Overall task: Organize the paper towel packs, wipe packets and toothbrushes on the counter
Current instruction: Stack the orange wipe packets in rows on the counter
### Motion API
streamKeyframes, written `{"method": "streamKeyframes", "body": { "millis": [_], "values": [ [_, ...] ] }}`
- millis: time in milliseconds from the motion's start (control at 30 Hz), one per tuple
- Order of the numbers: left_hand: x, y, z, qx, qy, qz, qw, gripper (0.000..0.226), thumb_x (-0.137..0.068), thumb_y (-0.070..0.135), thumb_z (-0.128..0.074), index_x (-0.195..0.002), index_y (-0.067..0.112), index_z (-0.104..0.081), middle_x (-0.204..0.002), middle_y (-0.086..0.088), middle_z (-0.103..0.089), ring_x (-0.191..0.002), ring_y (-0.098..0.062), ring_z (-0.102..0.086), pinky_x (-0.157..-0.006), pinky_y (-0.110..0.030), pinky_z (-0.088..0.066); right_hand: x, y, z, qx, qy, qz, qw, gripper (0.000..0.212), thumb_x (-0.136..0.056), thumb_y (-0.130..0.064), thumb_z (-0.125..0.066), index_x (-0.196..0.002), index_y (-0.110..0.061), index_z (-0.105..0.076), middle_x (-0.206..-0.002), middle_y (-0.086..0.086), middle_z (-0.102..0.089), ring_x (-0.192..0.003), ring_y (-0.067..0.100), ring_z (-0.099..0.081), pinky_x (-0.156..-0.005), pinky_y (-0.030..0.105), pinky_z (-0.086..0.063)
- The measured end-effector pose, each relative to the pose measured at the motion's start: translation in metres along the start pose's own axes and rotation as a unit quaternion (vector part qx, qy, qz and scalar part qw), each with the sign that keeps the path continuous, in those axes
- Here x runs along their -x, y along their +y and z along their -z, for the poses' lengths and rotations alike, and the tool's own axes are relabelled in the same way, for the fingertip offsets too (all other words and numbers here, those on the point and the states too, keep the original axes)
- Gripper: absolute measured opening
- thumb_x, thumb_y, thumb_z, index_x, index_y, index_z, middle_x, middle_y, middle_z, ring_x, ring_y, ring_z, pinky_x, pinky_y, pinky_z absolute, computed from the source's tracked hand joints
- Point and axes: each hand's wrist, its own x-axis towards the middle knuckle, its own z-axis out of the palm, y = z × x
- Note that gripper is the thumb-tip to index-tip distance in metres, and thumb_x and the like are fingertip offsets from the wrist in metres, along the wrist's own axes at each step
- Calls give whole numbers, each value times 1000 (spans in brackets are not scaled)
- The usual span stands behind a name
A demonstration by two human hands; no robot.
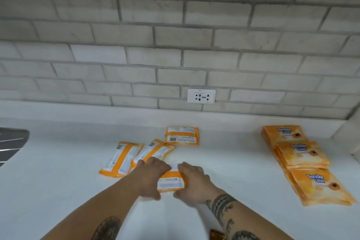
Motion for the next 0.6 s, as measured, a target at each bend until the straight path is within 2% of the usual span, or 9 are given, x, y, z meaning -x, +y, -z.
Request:
{"method": "streamKeyframes", "body": {
  "millis": [67,100,200,300,367,433,467,533,600],
  "values": [
    [4,-13,-10,10,30,-22,999,91,-71,49,-80,-150,41,-34,-151,14,-44,-146,-20,-25,-111,-49,-25,-6,-15,-15,55,-22,11,998,101,-78,-52,-72,-160,-35,-16,-169,-10,-13,-153,23,-13,-120,52,-21],
    [5,-17,-14,21,40,-28,999,88,-71,49,-79,-148,41,-36,-150,15,-46,-148,-20,-23,-113,-50,-22,-8,-20,-18,67,-11,9,998,104,-78,-53,-73,-161,-34,-14,-169,-10,-11,-154,22,-13,-120,52,-21],
    [8,-23,-19,42,59,-52,996,75,-71,48,-73,-140,40,-46,-142,15,-54,-149,-19,-24,-116,-50,-19,-8,-24,-23,75,25,7,997,98,-79,-55,-74,-160,-33,-21,-164,-10,-25,-148,21,-25,-117,49,-28],
    [11,-19,-15,72,74,-63,993,58,-71,44,-71,-127,39,-57,-120,14,-61,-128,-16,-45,-106,-41,-26,-1,-19,-21,63,21,5,998,88,-82,-57,-72,-156,-36,-32,-156,-8,-37,-142,22,-35,-114,45,-34],
    [13,-19,-8,148,40,-49,987,57,-73,44,-71,-128,39,-58,-117,12,-63,-114,-15,-56,-101,-35,-36,8,-18,-20,6,34,-1,999,74,-87,-55,-70,-152,-33,-43,-147,-4,-45,-137,19,-43,-113,34,-36],
    [15,-18,6,298,-32,-24,954,49,-75,41,-71,-122,39,-61,-115,11,-63,-97,-13,-65,-82,-26,-48,22,-18,-12,-80,65,-13,995,55,-93,-45,-70,-143,-27,-56,-136,-2,-55,-126,14,-53,-110,24,-37],
    [17,-17,15,365,-59,-17,929,44,-73,42,-70,-116,41,-64,-115,9,-64,-94,-12,-65,-76,-24,-49,29,-18,-6,-125,95,-21,987,46,-94,-42,-70,-136,-26,-63,-129,-4,-61,-117,11,-58,-106,23,-42],
    [19,-14,32,470,-97,-8,877,43,-67,44,-69,-110,40,-69,-120,-2,-68,-101,-15,-65,-81,-28,-46,43,-19,7,-202,163,-37,965,29,-92,-42,-73,-117,-31,-69,-109,-9,-69,-95,5,-64,-88,22,-50],
    [17,-9,46,572,-143,-13,807,48,-70,37,-70,-118,30,-68,-124,-15,-71,-106,-29,-70,-86,-38,-49,54,-21,24,-270,221,-44,936,27,-89,-39,-77,-111,-30,-67,-97,-7,-71,-81,4,-65,-74,20,-53]
  ]
}}
